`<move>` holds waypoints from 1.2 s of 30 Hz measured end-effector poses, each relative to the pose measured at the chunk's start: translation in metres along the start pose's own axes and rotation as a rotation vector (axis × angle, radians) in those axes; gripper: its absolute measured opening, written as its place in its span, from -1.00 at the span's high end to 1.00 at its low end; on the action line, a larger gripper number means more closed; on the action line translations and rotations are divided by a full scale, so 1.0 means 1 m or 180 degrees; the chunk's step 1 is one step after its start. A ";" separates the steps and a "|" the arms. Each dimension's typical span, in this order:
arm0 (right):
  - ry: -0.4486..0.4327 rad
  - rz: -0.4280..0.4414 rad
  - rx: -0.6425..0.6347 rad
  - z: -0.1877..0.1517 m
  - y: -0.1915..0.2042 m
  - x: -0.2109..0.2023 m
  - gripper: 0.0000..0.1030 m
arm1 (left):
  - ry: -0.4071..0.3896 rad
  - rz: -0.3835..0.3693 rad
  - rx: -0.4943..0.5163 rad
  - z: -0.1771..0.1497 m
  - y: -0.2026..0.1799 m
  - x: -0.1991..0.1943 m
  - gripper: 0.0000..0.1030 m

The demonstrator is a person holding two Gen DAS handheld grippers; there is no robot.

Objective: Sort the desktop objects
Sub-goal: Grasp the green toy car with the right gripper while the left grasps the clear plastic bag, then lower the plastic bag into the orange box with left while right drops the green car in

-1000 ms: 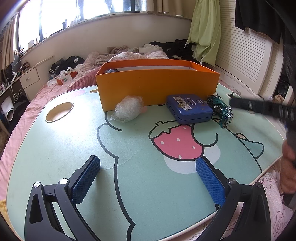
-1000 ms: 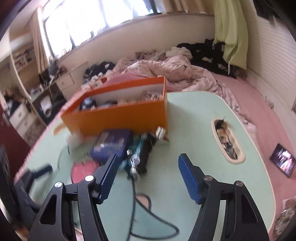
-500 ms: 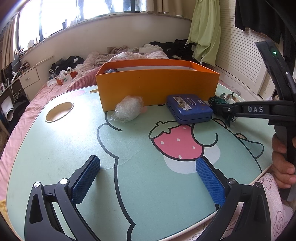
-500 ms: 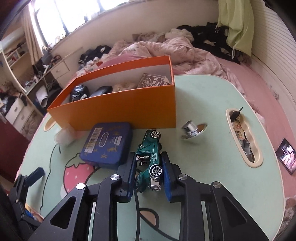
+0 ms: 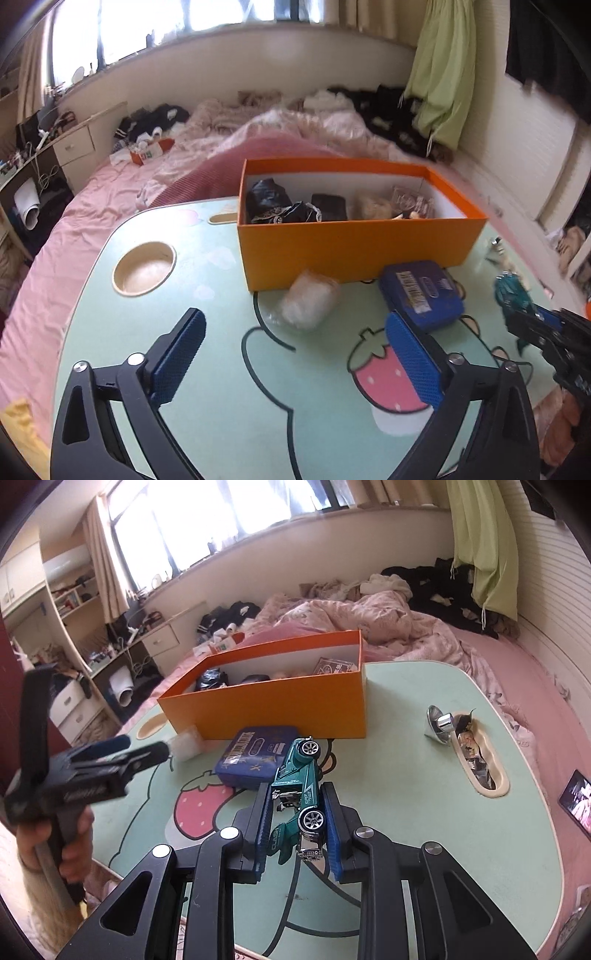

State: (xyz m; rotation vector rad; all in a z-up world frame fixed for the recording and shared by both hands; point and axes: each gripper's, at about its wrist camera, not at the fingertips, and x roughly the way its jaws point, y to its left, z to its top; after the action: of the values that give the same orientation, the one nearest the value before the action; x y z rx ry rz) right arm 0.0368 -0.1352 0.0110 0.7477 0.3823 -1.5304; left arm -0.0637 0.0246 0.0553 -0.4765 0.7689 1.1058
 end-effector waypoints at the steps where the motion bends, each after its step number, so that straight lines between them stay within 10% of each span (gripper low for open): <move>1: 0.0001 0.0003 0.0004 -0.001 0.000 0.000 0.51 | 0.0088 -0.0076 -0.0014 0.004 0.002 0.006 -0.66; 3: 0.0009 0.0007 0.0007 -0.001 0.001 -0.001 0.51 | 0.0263 -0.0188 -0.0079 0.014 0.005 0.022 -0.55; 7: 0.0037 0.0011 -0.0011 -0.003 0.002 0.001 0.51 | 0.0563 -0.0239 0.0038 0.013 0.003 0.053 0.31; 10: 0.0042 0.0009 -0.0023 -0.003 0.002 0.001 0.51 | 0.0468 -0.0452 -0.0038 0.010 0.005 0.048 0.32; 22: -0.0129 0.0034 -0.0122 0.071 0.026 0.011 0.51 | -0.0170 -0.0658 -0.0058 0.048 0.009 -0.014 0.33; 28: -0.0043 -0.0117 -0.0202 0.129 0.038 0.062 0.64 | -0.0138 -0.0669 -0.0286 0.090 0.015 0.018 0.27; 34: 0.0165 -0.0100 -0.0126 0.124 0.033 0.093 0.59 | -0.0045 -0.0695 -0.0381 0.080 0.020 0.037 -0.19; 36: 0.0130 -0.0073 -0.0123 0.120 0.031 0.087 0.23 | -0.0149 -0.0659 -0.0355 0.073 0.023 0.029 -0.50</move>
State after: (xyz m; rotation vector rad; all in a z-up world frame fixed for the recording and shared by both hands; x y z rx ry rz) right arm 0.0435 -0.2825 0.0474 0.7476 0.4512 -1.5269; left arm -0.0549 0.1016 0.0821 -0.6085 0.6044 0.9661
